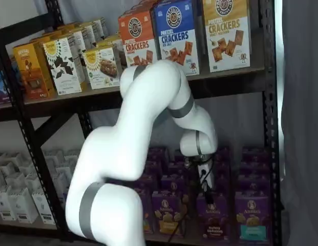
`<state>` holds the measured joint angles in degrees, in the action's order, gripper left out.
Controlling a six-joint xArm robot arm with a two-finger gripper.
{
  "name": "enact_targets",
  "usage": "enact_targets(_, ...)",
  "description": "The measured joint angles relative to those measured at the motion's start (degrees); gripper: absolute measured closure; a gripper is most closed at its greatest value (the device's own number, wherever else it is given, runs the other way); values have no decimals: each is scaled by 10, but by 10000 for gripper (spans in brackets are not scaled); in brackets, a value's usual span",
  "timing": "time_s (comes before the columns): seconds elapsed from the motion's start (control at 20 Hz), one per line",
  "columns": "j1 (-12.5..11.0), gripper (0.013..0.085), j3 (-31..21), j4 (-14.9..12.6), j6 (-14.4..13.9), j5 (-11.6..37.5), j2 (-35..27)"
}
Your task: Pick up the purple box with a brown patch in the center, on the bottom shelf, the fifth box from the left
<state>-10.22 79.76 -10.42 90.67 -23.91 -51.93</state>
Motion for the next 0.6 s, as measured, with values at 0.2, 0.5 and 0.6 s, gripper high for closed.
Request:
enact_targets(0.2,-1,130,34,-15,-12,-18,-27)
enact_targets(0.5,-4,130,61,-29,-21,-26,-58)
enact_targets(0.6,-6,130,65,-28,-19,-23,-65)
